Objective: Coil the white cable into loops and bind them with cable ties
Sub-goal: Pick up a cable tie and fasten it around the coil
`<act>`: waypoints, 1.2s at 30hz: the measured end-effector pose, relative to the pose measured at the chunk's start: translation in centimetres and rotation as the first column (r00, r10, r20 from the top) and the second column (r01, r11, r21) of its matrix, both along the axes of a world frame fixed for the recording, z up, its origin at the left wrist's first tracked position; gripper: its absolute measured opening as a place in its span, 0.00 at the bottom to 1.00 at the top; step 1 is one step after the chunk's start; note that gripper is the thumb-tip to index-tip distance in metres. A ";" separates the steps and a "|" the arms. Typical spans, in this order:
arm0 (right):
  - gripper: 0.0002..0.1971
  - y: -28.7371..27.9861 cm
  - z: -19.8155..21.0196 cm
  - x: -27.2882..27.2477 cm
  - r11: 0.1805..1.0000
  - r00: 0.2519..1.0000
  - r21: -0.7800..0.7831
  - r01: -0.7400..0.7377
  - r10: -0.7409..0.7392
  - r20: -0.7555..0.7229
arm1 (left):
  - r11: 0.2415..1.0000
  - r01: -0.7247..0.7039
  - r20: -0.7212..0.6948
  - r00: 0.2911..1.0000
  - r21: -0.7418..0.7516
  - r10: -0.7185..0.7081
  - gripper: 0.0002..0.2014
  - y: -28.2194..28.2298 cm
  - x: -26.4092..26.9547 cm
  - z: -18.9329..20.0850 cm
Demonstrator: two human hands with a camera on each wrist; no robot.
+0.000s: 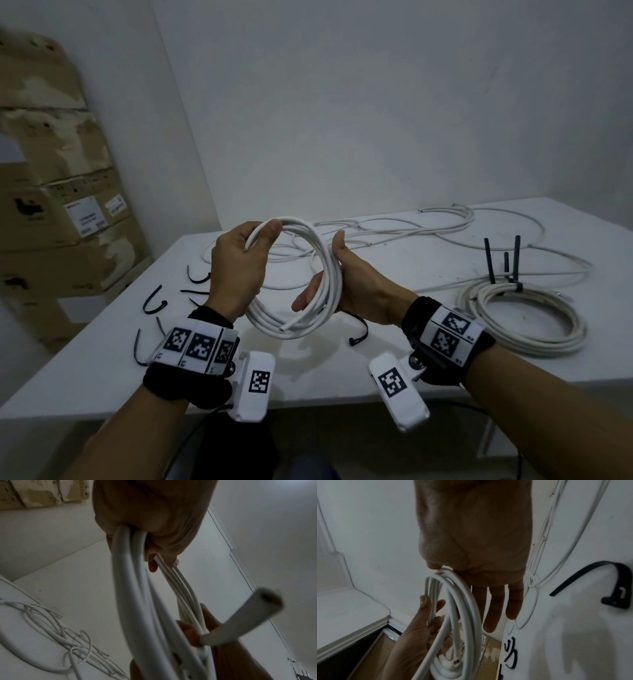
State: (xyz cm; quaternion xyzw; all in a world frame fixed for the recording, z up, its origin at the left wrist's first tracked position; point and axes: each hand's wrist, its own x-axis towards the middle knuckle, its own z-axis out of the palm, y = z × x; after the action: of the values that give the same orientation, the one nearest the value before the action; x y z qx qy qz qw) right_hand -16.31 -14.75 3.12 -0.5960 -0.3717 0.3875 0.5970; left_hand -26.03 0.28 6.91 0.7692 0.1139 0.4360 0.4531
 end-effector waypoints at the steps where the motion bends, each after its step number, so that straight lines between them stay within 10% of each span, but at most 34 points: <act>1: 0.55 0.1 -0.1 0.1 1.000 1.000 -0.023 -0.013 0.013 0.022 | 1.000 0.001 -0.001 1.000 0.005 -0.001 0.10 0.0 0.0 0.0; 8: 0.48 -0.4 0.5 1.3 0.966 0.968 -0.076 0.245 -0.249 -0.034 | 0.999 0.021 0.026 0.999 0.037 -0.022 0.11 0.8 -0.4 0.1; 11: 0.30 -1.0 0.2 2.1 0.896 0.901 -0.204 0.395 -0.335 0.274 | 0.998 0.009 0.035 0.999 0.057 -0.011 0.07 1.4 -0.7 0.1; 14: 0.17 -1.2 -1.1 2.5 0.716 0.721 -0.514 0.473 0.020 0.692 | 0.997 0.001 0.052 0.999 0.075 -0.004 0.06 2.1 -1.0 0.0; 17: 0.12 -0.8 -2.1 1.8 0.544 0.592 -0.624 0.561 0.263 0.762 | 0.998 0.000 0.045 0.999 0.064 -0.002 0.07 2.3 -0.9 -0.3; 20: 0.09 -0.6 -2.2 1.5 0.538 0.543 -0.590 0.602 0.267 0.796 | 0.999 0.000 0.025 1.000 0.054 -0.001 0.08 2.4 -0.8 -0.7; 28: 0.06 -3.8 2.7 2.5 0.804 0.758 -0.272 0.528 -0.303 0.577 | 1.000 -0.019 0.020 1.000 0.021 0.018 0.09 2.7 -0.1 -1.2; 33: 0.03 -4.6 5.4 -2.4 0.987 0.977 -0.112 0.116 -0.094 0.190 | 0.999 -0.035 -0.003 0.999 -0.020 0.035 0.12 2.1 0.6 -1.4; 36: 0.05 -2.4 3.2 -4.2 0.983 0.986 -0.108 0.148 -0.137 0.099 | 1.000 -0.029 0.000 1.000 -0.003 0.029 0.11 1.0 1.1 -1.5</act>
State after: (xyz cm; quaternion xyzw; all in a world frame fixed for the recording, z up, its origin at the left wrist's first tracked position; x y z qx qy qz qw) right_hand -20.56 -17.17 6.29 -0.6716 -0.3318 0.3372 0.5702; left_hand -24.93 1.26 5.40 0.7668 0.1258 0.4423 0.4479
